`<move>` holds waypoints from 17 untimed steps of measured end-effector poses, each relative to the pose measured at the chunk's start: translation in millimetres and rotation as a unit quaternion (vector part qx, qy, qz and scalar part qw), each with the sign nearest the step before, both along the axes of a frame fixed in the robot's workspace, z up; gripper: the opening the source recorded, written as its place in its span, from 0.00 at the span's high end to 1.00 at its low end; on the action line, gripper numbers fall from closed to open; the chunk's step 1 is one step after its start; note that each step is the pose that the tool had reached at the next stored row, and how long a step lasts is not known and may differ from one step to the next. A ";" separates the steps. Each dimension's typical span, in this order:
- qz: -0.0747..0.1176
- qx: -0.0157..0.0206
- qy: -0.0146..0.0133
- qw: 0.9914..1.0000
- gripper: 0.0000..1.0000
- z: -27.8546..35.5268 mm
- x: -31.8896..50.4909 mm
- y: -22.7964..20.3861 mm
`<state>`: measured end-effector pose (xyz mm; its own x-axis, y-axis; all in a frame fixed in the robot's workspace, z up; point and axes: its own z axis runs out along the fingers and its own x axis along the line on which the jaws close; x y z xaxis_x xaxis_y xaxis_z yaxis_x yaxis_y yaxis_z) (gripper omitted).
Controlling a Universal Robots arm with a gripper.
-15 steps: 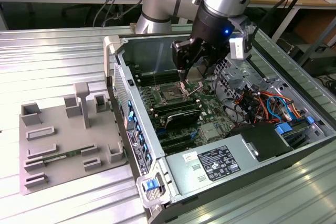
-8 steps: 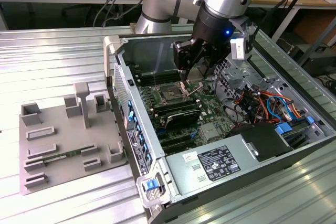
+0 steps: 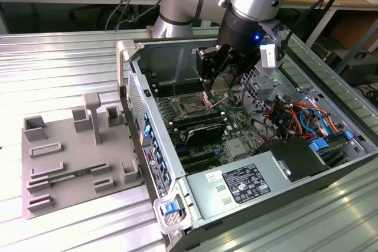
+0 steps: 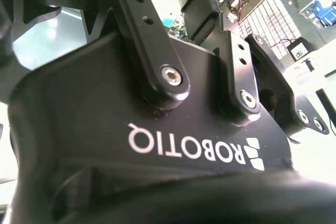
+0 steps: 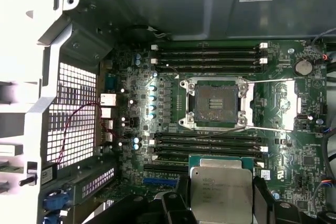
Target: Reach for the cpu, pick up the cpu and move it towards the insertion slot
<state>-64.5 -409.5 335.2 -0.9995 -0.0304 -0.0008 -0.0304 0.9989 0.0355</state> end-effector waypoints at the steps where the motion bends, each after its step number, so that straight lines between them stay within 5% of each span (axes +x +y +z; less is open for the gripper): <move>1: 0.000 0.000 0.000 1.000 0.45 -0.2 0.3 0.0; 17: 0.000 0.000 0.000 1.000 0.45 -4.5 5.3 0.0</move>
